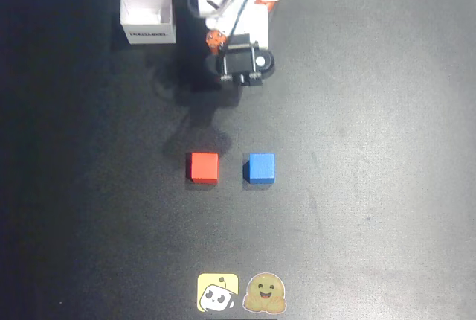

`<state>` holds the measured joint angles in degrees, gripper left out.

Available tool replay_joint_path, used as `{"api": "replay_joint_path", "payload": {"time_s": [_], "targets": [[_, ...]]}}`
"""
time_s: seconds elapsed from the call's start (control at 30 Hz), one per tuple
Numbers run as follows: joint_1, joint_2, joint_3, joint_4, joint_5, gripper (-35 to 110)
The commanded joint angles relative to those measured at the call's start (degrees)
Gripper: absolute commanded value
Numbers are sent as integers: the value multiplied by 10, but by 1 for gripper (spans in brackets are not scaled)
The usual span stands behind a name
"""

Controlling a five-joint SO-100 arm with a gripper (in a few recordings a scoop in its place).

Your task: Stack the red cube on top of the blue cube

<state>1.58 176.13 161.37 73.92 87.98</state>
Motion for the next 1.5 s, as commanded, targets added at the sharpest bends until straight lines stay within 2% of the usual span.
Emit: {"api": "replay_joint_path", "payload": {"time_s": [0.0,0.13,0.37,0.63,0.77,0.87,1.0,1.47], "targets": [[18,-205,-159,-9,4,0],[40,-400,-321,4,4,0],[58,-628,-438,-48,12,0],[73,-790,-555,-53,11,1],[76,-818,-578,-54,11,3],[79,-823,-585,-54,11,15],[79,-831,-593,-58,11,18],[69,-891,-595,-122,15,22]]}}
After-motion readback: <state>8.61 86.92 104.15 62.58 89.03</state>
